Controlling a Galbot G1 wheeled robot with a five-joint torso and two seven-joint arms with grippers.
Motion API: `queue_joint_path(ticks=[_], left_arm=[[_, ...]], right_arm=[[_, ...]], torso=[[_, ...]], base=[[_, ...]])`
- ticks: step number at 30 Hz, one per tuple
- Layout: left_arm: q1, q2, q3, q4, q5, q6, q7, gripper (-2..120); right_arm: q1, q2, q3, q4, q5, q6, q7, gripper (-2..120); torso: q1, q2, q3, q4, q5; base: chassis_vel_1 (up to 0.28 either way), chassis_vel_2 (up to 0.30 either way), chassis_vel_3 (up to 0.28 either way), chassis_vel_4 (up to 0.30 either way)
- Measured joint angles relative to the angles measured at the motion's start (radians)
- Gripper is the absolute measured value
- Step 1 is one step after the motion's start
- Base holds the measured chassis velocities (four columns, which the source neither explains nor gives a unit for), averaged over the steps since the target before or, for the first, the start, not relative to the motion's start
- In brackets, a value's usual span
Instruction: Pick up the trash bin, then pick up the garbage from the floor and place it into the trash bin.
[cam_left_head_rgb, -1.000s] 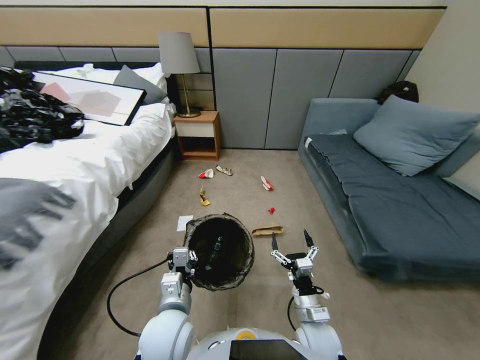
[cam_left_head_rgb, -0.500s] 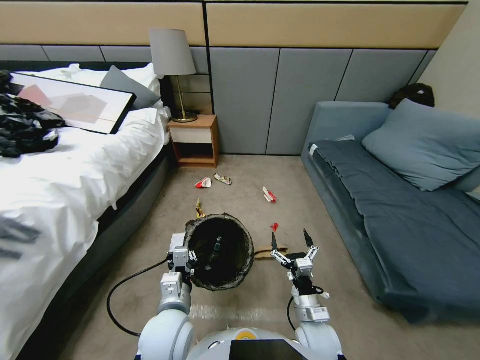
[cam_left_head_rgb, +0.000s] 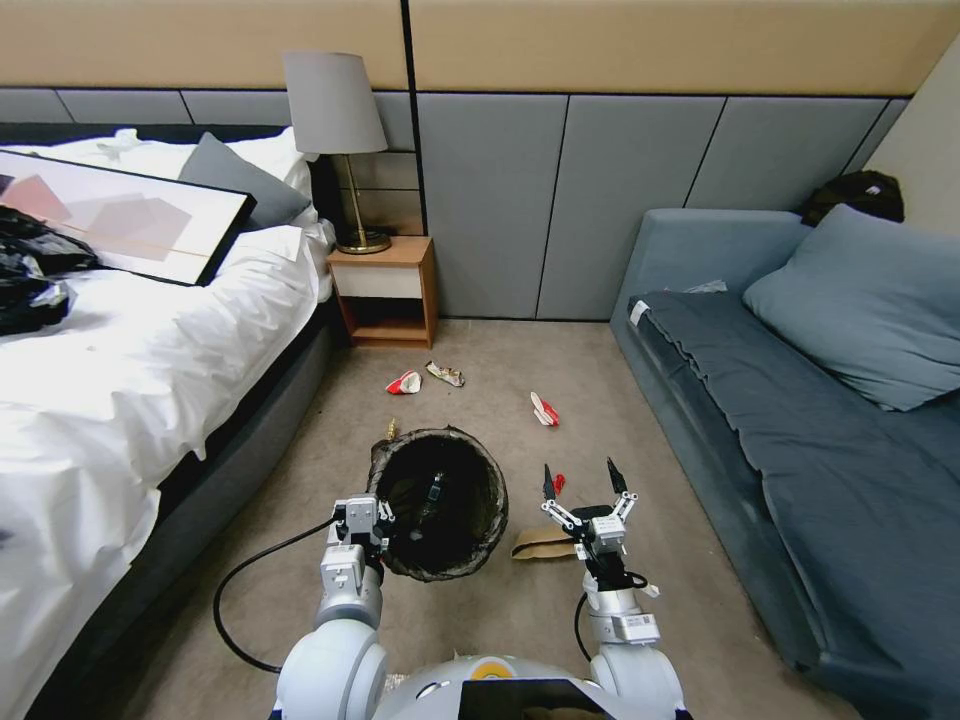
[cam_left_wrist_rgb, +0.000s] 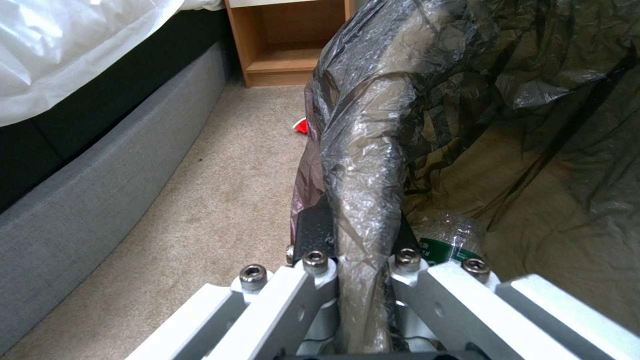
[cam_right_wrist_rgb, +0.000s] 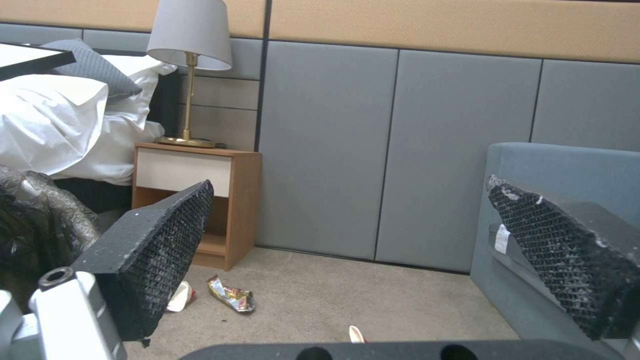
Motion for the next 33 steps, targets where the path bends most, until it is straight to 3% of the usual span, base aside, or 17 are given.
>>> queue_joint_path(ticks=[33], left_arm=[[0.0, 0.0, 0.0, 0.0, 0.0, 0.0, 0.0, 1]], right_arm=[[0.0, 0.0, 0.0, 0.0, 0.0, 0.0, 0.0, 100]], torso=[[0.0, 0.0, 0.0, 0.0001, 0.0001]], base=[[0.0, 0.0, 0.0, 0.0]])
